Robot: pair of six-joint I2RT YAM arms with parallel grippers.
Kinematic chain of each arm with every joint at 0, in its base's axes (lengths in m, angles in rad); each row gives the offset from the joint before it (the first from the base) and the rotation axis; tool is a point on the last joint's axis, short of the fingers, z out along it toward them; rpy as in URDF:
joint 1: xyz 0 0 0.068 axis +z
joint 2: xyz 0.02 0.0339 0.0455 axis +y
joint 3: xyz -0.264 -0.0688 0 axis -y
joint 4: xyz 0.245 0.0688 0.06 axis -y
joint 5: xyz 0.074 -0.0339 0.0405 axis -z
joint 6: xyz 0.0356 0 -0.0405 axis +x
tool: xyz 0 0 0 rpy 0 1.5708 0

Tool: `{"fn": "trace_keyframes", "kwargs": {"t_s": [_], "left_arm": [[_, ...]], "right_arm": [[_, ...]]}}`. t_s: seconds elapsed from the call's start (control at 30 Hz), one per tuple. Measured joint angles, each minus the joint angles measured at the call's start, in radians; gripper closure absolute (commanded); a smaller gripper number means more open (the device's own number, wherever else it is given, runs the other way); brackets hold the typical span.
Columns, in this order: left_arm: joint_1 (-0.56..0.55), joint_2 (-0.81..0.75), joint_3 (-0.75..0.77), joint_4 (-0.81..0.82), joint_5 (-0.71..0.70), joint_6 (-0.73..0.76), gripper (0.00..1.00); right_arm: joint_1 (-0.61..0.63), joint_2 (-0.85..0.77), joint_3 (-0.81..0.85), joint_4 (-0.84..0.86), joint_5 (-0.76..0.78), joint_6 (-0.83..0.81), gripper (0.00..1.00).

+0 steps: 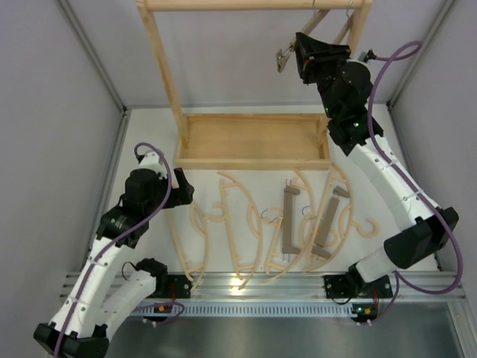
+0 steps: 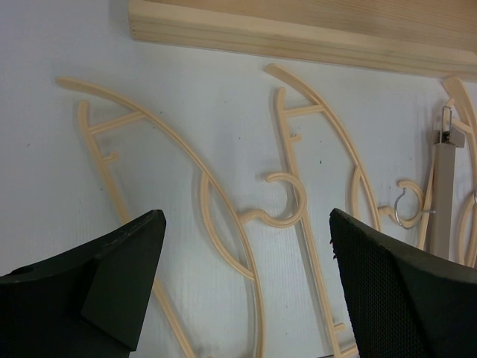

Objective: Organize the hangers

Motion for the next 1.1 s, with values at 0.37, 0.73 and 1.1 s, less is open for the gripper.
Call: {"fn": "trace_keyframes", "kwargs": {"t_s": [0.37, 0.73, 1.1], "left_arm": [[-0.011, 0.000, 0.000, 0.000, -0.008, -0.008, 0.05], [-0.016, 0.000, 0.000, 0.000, -0.008, -0.014, 0.05], [-0.018, 0.000, -0.009, 0.000, -0.011, -0.014, 0.05]], "right_arm": [[-0.001, 0.034, 0.080, -0.092, 0.016, 0.007, 1.00], [-0.001, 0.056, 0.129, -0.198, 0.030, 0.015, 1.00], [-0.001, 0.085, 0.158, -0.237, 0.034, 0.032, 1.00]]}}
